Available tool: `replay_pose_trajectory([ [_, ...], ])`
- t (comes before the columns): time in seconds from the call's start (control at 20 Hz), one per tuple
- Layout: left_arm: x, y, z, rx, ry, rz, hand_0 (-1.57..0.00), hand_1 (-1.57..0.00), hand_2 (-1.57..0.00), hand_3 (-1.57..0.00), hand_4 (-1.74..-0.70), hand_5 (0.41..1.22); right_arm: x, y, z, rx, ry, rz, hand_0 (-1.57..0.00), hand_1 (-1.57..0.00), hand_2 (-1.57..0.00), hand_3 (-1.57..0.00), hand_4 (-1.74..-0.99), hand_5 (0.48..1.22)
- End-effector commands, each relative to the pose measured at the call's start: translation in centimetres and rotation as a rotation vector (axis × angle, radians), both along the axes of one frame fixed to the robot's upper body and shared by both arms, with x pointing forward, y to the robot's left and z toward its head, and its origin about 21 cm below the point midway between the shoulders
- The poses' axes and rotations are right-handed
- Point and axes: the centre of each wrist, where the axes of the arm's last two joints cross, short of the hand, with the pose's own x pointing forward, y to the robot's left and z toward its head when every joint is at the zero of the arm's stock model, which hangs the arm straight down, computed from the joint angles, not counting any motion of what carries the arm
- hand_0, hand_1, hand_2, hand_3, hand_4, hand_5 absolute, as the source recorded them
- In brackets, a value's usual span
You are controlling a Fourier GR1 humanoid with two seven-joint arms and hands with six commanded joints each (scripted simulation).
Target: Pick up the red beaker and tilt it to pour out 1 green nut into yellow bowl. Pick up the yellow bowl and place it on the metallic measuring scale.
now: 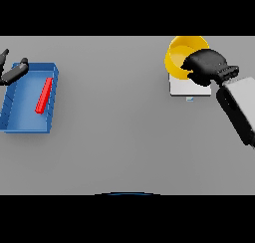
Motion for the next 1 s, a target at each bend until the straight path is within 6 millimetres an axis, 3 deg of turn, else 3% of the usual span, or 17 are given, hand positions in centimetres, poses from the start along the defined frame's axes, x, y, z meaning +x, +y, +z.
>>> replay_pose_trajectory([
  [0.0, -0.1, 0.2, 0.3, 0.005, -0.003, 0.003, 0.0, 0.0, 0.0, 0.0, -0.86, 0.768, 0.1, -0.2, -0.6, 0.003, 0.001, -0.014, -1.57, -1.57, -1.53, -1.16, -1.741, 1.221],
  [0.4, 0.3, -0.2, -0.1, 0.018, 0.008, 0.0, 0.0, 0.0, 0.0, 0.0, -0.86, 0.807, 1.1, -2.5, -3.5, 0.029, 0.053, -0.077, -1.57, -1.57, -1.39, -1.36, -1.741, 1.221],
  [0.75, 0.3, -0.4, -0.1, 0.013, 0.013, -0.006, 0.0, 0.0, 0.0, 0.0, -0.84, 0.783, 1.4, -2.3, -4.8, 0.025, 0.081, -0.102, -1.57, -1.57, -1.37, -1.45, -1.741, 1.221],
  [0.85, 0.2, -0.5, -0.1, 0.019, 0.013, -0.009, 0.0, 0.0, 0.0, 0.0, -0.84, 0.779, 1.6, -2.4, -4.8, 0.026, 0.085, -0.111, -1.57, -1.5, -1.44, -1.25, -1.741, 1.221],
  [0.9, 0.2, -0.4, -0.1, 0.019, 0.018, -0.009, 0.0, 0.0, 0.0, 0.0, -0.84, 0.775, 1.7, -2.3, -4.6, 0.023, 0.091, -0.118, -1.56, -1.43, -1.34, -1.11, -1.682, 1.221],
  [0.95, 0.1, -0.3, -0.1, 0.02, 0.016, -0.006, 0.0, 0.0, 0.0, 0.0, -0.84, 0.773, 1.6, -2.5, -4.6, 0.028, 0.093, -0.127, -1.47, -1.28, -1.18, -0.96, -1.632, 1.145],
])
